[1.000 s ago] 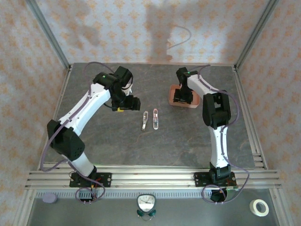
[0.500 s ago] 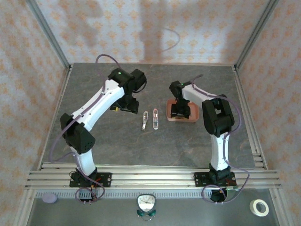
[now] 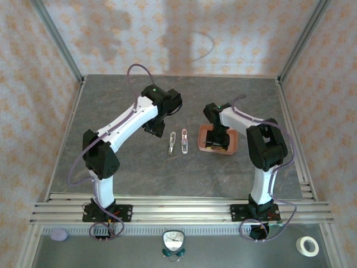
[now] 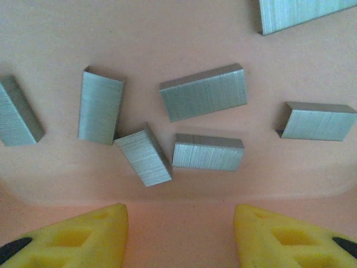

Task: Load the staples into the stapler

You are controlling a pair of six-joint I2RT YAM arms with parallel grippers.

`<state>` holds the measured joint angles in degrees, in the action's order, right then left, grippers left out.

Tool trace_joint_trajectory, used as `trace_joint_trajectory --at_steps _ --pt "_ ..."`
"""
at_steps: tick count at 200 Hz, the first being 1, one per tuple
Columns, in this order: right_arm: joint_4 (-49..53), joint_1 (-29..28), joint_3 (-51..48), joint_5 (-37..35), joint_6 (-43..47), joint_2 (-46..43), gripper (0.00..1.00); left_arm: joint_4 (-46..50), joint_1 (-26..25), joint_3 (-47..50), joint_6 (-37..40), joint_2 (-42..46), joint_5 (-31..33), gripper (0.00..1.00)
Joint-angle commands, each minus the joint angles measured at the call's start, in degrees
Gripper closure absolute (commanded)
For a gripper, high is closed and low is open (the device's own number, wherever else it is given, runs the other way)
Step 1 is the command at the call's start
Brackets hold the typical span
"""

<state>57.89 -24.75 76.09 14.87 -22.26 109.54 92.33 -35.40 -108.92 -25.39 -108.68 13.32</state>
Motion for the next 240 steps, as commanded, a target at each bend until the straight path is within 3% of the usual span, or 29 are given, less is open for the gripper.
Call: trace_joint_trajectory --at_steps 1,75,127,192,240 --pt "1.22 -0.49 -0.86 -0.62 -2.64 -2.96 0.47 6.35 -0.3 0.55 1.34 -0.14 2.96 0.21" --pt "3.9 -0.52 4.1 -2.13 -2.61 -4.81 0.45 3.33 -0.73 3.5 4.31 0.55 0.77 0.17" --pt "4.66 0.27 3.78 -6.36 -1.83 -6.44 0.44 -8.06 -0.14 11.66 6.27 7.78 -8.48 0.18" --pt "4.91 0.62 6.99 -9.55 0.75 -2.17 0.44 -22.39 5.1 26.2 3.3 15.75 -21.85 0.18" --pt "0.62 0.73 7.37 -7.58 1.31 -1.13 0.44 -33.07 8.39 34.27 0.37 19.24 -29.94 0.2"
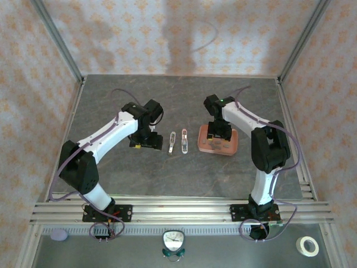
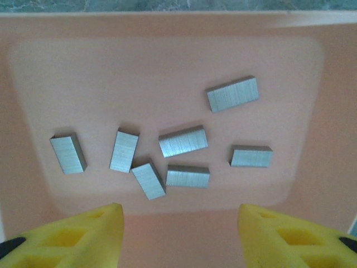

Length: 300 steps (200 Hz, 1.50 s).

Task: Load the staples into the stapler

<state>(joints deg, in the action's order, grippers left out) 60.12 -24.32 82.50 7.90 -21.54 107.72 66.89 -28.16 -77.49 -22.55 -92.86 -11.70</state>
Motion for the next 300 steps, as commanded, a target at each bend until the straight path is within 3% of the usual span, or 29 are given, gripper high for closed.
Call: trace_joint_trajectory --at_steps 1,27,53,114,166,300 --pt "-1.64 0.31 0.98 -0.61 0.56 0.71 0.44 -7.86 1.21 3.03 -2.49 3.53 -5.0 0.2" --pt "-1.35 0.95 1.05 -2.37 -0.69 2.18 0.45 -12.94 2.47 5.85 -4.58 6.28 -6.19 0.23" --pt "-5.53 4.05 -2.45 0.46 -6.55 1.34 0.48 -15.6 3.39 7.37 -5.75 7.72 -6.37 0.23" --pt "-8.12 4.65 -6.57 -0.29 -12.26 -1.39 0.48 -14.94 4.03 7.27 -4.92 5.81 -7.05 0.23" --pt "-17.92 4.99 -12.7 -3.51 -25.43 -5.85 0.47 -15.23 4.08 6.3 -3.95 3.96 -8.11 0.23" --pt "-26.5 5.72 -15.0 -4.1 -32.51 -4.02 0.53 -13.63 6.02 5.24 -1.1 2.6 -7.45 0.23"
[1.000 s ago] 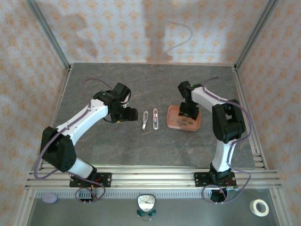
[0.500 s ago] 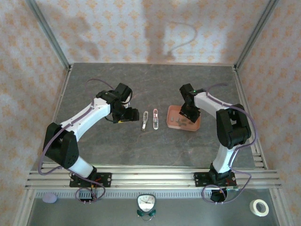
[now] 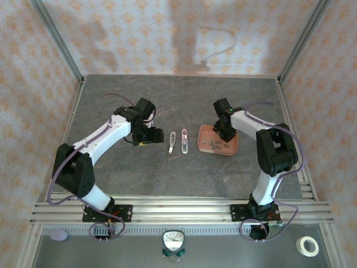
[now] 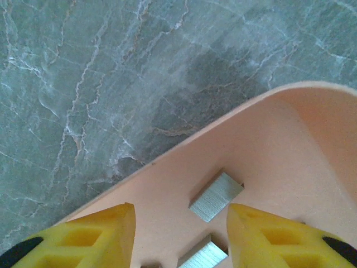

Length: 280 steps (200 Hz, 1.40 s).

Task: Load the staples into the stapler

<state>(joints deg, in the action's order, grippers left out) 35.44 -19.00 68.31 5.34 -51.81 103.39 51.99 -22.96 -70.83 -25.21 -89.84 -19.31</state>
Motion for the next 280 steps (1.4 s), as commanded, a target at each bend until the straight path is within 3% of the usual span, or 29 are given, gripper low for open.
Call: trace_joint_trajectory --at_steps 1,64,177,202,280 --pt "-1.8 0.39 -0.81 -1.55 -2.24 0.27 0.53 1.23 0.82 -1.47 1.61 -0.42 0.16 0.23" --pt "-2.44 0.94 -2.48 -1.42 -3.08 0.09 0.56 1.37 1.19 -1.16 1.86 -0.51 0.29 0.23" --pt "0.89 0.4 -5.37 -2.82 -5.57 -8.45 0.49 1.07 1.44 -0.77 0.46 -0.76 -1.82 0.22" --pt "5.05 0.16 -3.36 -0.07 -9.71 -5.71 0.48 0.33 1.43 0.23 0.09 -0.42 -2.25 0.22" --pt "1.99 -1.74 -3.33 1.62 -12.73 -2.72 0.51 1.18 1.47 0.3 0.87 -0.11 -1.09 0.22"
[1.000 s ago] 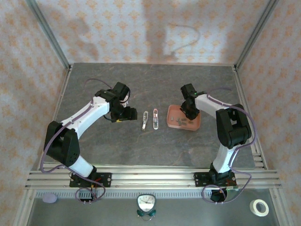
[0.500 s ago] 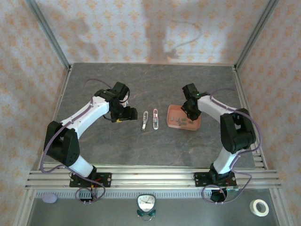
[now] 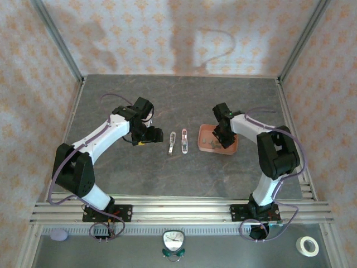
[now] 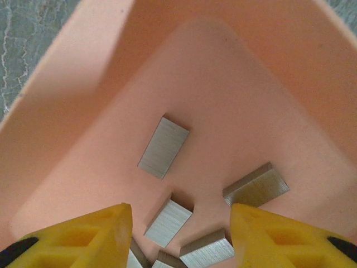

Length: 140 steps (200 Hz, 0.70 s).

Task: Load the staples into the stapler

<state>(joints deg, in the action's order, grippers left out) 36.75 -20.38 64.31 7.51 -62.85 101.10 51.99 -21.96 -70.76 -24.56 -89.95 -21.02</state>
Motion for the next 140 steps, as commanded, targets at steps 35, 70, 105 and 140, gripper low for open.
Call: trace_joint_trajectory --at_steps 35,70,105,140 --pt "-0.19 0.21 0.23 -0.49 -1.11 -1.28 0.54 0.35 0.51 0.66 -0.19 -0.49 -0.49 0.22" --pt "-0.89 0.24 1.24 1.56 -0.51 -0.03 0.57 0.57 0.48 0.36 0.44 -0.57 -0.22 0.22" --pt "-0.76 0.26 2.63 1.77 0.26 1.24 0.6 0.64 0.51 0.17 0.69 -0.8 -0.23 0.22" --pt "0.13 0.58 4.15 1.22 1.47 3.11 0.62 0.91 0.52 -0.15 1.04 -1.01 0.16 0.22"
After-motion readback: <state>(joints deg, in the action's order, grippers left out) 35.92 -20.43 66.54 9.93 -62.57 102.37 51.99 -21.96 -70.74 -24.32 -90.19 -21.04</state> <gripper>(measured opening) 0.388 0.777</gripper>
